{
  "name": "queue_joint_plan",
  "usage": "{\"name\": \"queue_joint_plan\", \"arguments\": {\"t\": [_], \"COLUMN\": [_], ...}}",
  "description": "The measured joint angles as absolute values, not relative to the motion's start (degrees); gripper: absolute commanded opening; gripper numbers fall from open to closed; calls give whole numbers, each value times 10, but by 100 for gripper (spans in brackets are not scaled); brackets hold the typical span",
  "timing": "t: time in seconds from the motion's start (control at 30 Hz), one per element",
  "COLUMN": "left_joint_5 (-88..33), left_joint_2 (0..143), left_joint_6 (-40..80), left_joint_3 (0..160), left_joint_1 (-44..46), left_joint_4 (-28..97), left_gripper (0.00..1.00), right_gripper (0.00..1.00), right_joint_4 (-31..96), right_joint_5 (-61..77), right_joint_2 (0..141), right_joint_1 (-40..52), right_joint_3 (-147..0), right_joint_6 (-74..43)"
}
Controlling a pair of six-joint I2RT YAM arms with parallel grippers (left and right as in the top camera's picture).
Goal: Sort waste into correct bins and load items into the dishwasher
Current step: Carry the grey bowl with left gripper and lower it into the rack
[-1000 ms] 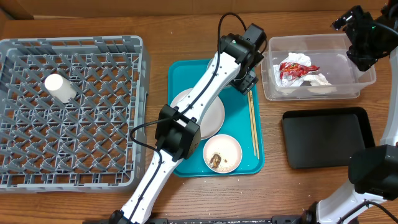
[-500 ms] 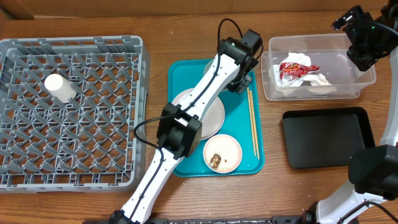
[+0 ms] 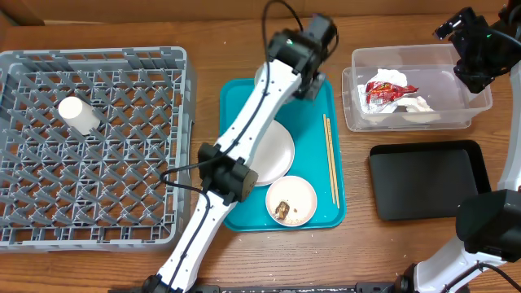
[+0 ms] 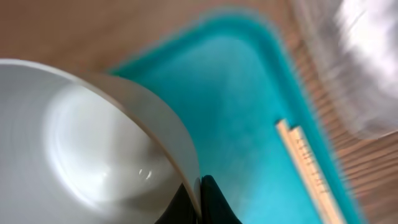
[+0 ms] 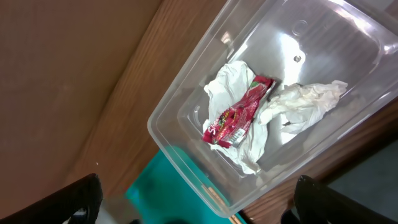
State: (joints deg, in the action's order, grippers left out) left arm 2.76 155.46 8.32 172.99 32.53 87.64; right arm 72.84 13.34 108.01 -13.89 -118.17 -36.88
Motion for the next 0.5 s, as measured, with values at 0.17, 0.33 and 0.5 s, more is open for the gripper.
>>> {"name": "queue_joint_plan", "arguments": {"t": [0.17,0.33,0.5], "left_joint_5": [4,-65,-166], "left_joint_2": [1507,1446,1424], "left_joint_6": [121,152,153], "left_joint_3": [1781,1786,1789], "left_joint_1": [283,171,25], "left_joint_4": [915,965,965], "left_gripper": [4,4,4], "right_gripper": [100,100,100], "right_joint_4": [729,729,729], "right_joint_5": [133,133,133], "right_joint_2": [1080,1080,1080], "right_joint_1": [-139,-139,-139], "right_joint_3": [-1182,-1182,-1182], "right_joint_6": [-369,-369,-369]}}
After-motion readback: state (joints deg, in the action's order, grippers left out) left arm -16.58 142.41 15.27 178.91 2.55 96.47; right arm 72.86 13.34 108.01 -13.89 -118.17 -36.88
